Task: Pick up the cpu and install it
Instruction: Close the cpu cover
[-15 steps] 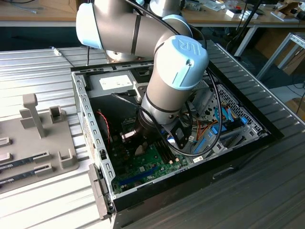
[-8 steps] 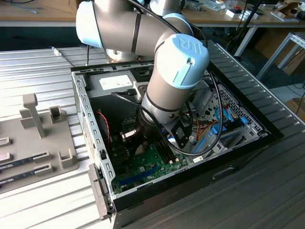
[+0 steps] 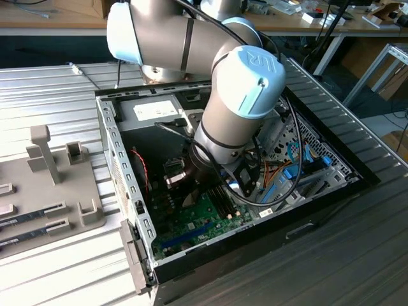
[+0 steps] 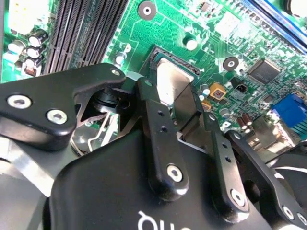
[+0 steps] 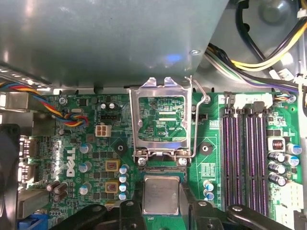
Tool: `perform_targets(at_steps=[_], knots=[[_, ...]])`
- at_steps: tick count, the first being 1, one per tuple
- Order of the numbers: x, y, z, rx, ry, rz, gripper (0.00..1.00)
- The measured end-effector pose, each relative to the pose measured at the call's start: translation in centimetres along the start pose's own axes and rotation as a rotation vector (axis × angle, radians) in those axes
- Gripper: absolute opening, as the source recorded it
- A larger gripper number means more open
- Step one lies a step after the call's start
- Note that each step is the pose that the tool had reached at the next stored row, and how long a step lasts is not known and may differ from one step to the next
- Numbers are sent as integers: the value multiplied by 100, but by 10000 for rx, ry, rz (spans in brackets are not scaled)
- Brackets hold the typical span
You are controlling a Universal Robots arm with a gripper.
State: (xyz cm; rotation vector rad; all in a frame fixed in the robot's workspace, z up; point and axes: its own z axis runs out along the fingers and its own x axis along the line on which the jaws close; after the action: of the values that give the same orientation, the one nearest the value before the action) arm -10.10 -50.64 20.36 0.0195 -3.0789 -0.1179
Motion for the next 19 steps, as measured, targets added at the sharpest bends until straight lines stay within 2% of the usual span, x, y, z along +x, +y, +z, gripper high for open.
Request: perform_targets(at_steps=[1, 3, 19], knots=[[-20, 0, 2, -2, 21, -8, 41], [-24, 0, 3, -7, 24, -9, 41], [-24, 0, 3, -24, 24, -11, 39]])
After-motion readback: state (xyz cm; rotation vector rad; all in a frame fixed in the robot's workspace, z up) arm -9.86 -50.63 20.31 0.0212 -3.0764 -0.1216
